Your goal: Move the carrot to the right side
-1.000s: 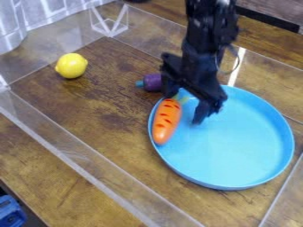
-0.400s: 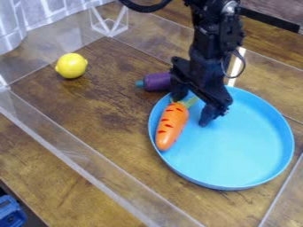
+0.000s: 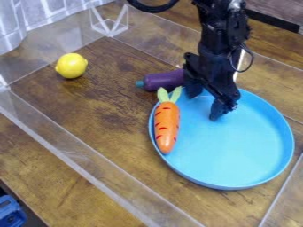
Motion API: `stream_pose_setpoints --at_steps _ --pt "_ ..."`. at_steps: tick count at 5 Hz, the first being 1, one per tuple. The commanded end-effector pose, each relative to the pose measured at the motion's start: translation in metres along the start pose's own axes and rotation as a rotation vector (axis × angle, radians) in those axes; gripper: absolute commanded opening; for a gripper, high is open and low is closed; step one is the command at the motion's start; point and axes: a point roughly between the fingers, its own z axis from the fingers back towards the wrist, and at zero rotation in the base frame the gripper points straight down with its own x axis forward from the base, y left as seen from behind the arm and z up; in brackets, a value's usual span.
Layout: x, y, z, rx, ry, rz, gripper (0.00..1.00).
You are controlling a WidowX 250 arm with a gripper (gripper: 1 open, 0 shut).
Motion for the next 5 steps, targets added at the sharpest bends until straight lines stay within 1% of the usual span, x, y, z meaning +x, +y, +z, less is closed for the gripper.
stream_pose_setpoints --at_steps 1,4,5 --pt "-0.009 0.01 0.005 0.018 0.018 0.053 1.0" --pt "-0.021 0.029 0.004 0.051 0.075 0.168 1.0" --pt "-0.022 0.033 0.0 0.052 0.087 0.165 1.0"
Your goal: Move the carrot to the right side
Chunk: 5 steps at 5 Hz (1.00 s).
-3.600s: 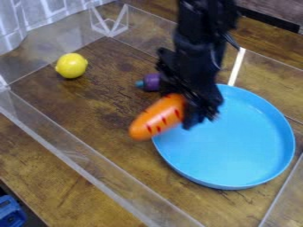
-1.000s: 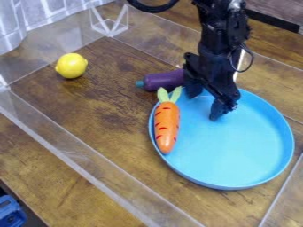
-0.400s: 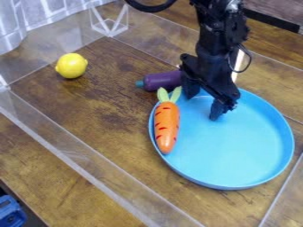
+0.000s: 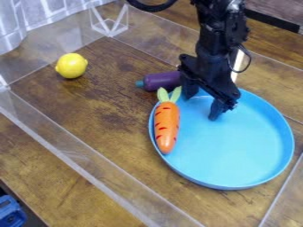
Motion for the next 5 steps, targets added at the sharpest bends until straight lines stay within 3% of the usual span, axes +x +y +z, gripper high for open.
stream_pose_setpoints --at_steps 1,5 --pt "-0.004 0.023 -0.007 0.017 0.019 0.026 1.0" --pt "-0.018 0.048 0.004 0.044 0.093 0.173 1.0"
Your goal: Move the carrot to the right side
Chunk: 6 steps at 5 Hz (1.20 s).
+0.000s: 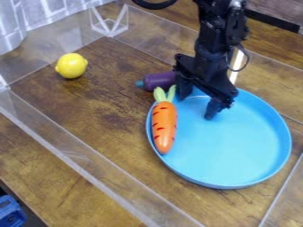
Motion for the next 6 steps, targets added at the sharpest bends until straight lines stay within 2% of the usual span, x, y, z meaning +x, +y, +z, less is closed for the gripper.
stream_pose_setpoints --at_steps 1,3,5,6 --pt "-0.004 0.025 0.007 0.021 0.01 0.07 1.0" --pt "-0.001 0.043 0.007 0.032 0.037 0.179 1.0" --pt "-0.002 0.028 -0.009 0.023 0.033 0.187 1.0" --pt "-0.002 0.016 -0.006 0.015 0.027 0.174 1.0"
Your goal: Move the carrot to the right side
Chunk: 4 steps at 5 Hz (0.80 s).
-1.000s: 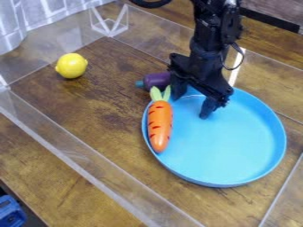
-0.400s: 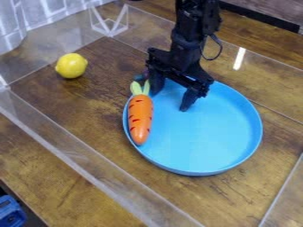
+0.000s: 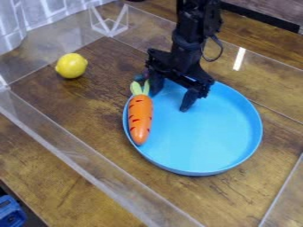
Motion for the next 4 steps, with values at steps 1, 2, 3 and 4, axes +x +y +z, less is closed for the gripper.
stream_pose_setpoints --at_steps 1,2,3,4 --pt "-0.004 -0.021 0.003 -0.014 -0.013 -0.02 1.0" --pt "-0.007 -0.033 0.007 -0.022 -0.018 -0.034 1.0" --pt "-0.007 -0.041 0.014 -0.03 -0.022 -0.045 1.0" --pt "-0.007 -0.049 0.02 -0.038 -0.026 -0.054 1.0"
